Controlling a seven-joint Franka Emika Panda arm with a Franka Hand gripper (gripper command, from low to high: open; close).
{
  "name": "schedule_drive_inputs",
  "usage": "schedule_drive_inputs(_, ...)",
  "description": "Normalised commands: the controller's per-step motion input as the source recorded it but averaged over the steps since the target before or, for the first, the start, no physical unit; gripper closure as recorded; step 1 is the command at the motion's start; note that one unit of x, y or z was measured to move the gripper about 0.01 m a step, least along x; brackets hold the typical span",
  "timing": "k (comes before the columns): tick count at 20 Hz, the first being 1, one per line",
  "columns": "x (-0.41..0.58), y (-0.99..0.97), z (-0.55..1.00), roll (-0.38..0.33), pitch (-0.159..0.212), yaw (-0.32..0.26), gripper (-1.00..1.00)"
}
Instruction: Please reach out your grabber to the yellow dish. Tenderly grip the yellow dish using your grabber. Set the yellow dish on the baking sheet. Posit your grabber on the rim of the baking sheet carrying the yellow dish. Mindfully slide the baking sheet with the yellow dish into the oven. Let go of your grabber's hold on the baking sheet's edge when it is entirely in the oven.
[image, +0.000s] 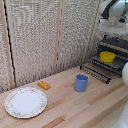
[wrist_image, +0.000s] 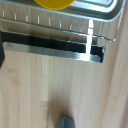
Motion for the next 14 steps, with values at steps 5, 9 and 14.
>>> schedule_drive_inputs(5,0.040,0.35,0.43,-0.163,0.200,0.150,-1.00)
schedule_drive_inputs(9,0.129,0.16,0.39,-0.241,0.079,0.162,-1.00)
schedule_drive_inputs(14,0.057,0.07,0.13,-0.326,0.067,0.154,-1.00)
